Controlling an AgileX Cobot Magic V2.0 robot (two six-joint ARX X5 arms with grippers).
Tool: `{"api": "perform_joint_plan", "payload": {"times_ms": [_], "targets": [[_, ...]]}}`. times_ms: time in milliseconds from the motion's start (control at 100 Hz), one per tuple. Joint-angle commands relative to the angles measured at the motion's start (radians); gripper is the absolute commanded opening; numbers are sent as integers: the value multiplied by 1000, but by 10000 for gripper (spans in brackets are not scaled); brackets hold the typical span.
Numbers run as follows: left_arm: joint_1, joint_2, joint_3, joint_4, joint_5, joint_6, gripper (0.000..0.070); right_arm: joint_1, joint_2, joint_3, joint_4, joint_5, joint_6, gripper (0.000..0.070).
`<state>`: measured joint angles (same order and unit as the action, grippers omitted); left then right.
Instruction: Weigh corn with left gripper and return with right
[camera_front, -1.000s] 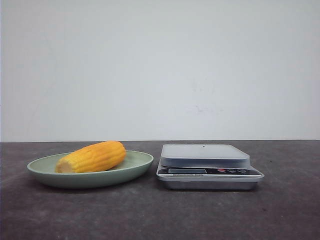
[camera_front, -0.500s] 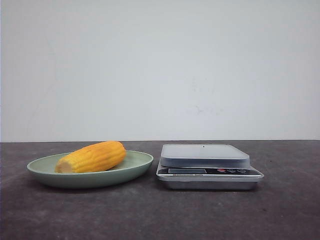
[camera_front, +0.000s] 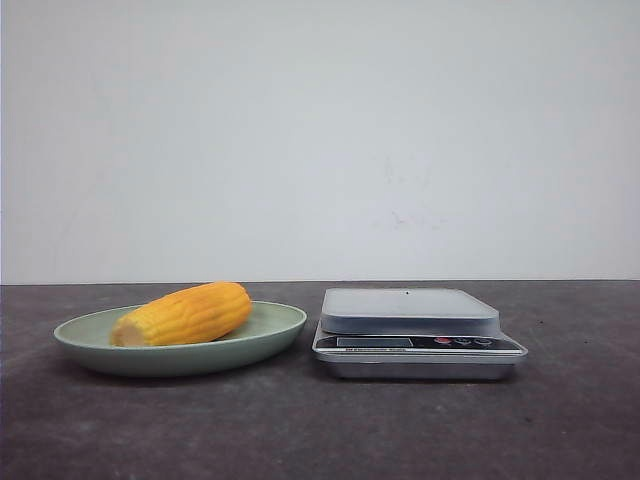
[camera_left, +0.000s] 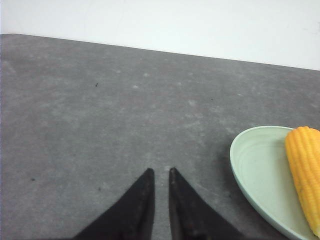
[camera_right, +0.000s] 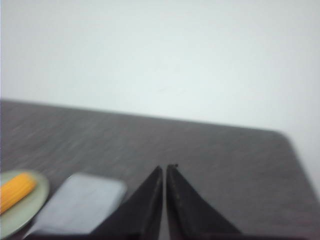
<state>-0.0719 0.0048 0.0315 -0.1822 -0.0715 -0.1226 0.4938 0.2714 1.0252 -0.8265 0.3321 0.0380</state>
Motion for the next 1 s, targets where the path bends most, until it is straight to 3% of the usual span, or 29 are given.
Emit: {"api": "perform_joint_plan", "payload": {"times_ms": [0,130,240,360,470,670,990], "targets": [[2,-1,-15,-5,2,5,24,-68,-25,-61,80,-5,-48,7],[2,-1,-15,-5,2,6,24,-221,-94,-274,286,-51,-66,7],[2,-1,-15,-5,2,5,24,-337,-136,-470,441,-154,-65,7],[2,-1,-15,-5,2,5,24,-423,-170,-661,558,-254,-64,7],[2,-1,-15,-5,2,5,24,-465,-203,-808,642,-281,-64,7],[2,-1,-15,-5,2,5,24,-484,-267,-942,666,-280,-64,7],[2,-1,-15,-5,2,5,24,-484,-267,-946,512,-280,-44,7]]}}
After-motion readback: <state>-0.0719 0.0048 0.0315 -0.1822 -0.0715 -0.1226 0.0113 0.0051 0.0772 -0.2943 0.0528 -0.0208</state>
